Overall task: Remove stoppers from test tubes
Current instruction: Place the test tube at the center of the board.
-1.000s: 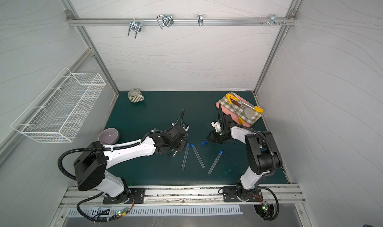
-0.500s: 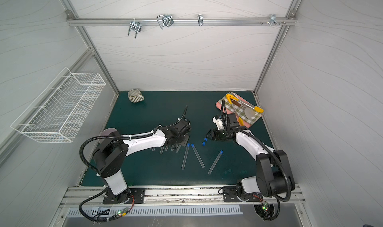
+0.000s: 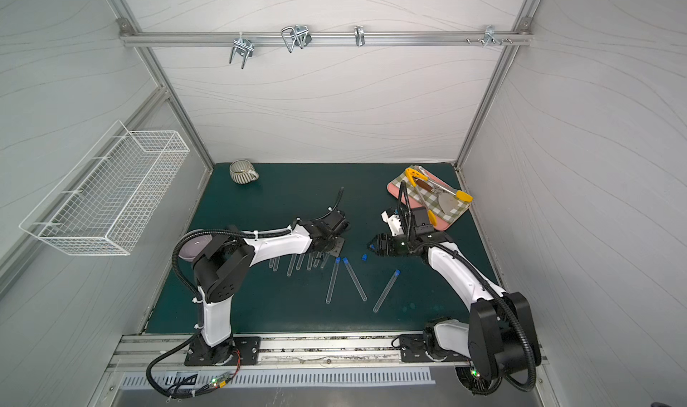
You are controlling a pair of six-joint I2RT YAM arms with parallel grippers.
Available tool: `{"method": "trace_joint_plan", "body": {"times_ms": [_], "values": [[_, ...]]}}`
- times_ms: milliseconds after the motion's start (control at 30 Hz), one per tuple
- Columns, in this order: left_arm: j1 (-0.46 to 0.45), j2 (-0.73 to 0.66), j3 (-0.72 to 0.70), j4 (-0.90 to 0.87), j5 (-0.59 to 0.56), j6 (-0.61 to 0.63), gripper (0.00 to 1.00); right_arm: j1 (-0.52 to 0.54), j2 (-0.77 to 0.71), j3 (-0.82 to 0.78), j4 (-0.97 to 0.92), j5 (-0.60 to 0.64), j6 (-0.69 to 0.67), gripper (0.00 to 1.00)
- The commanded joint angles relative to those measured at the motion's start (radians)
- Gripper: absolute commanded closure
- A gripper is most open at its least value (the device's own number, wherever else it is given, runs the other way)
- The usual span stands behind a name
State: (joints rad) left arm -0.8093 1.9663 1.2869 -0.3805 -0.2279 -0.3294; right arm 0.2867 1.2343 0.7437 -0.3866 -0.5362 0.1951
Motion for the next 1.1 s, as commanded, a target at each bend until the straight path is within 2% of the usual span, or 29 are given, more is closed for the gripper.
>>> {"method": "trace_joint_plan", "body": {"times_ms": [0, 233, 467, 600, 1067], "values": [[0.013, 0.028, 0.049, -0.027, -0.012, -0.010, 0.83, 0.001, -0.027, -0.010, -0.028, -0.024, 0.001, 0.31], [0.019, 0.042, 0.061, -0.037, -0.009, -0.015, 0.77, -0.027, -0.082, -0.013, -0.045, -0.022, 0.004, 0.31], [0.021, 0.011, 0.075, -0.064, -0.007, -0.015, 0.59, -0.039, -0.126, -0.016, -0.061, -0.012, 0.005, 0.30], [0.019, -0.045, 0.065, -0.081, -0.012, -0.014, 0.57, -0.041, -0.135, -0.012, -0.072, -0.017, 0.003, 0.30], [-0.081, -0.360, -0.214, -0.085, -0.031, -0.160, 0.53, -0.041, -0.137, -0.044, -0.059, -0.039, 0.013, 0.29]]}}
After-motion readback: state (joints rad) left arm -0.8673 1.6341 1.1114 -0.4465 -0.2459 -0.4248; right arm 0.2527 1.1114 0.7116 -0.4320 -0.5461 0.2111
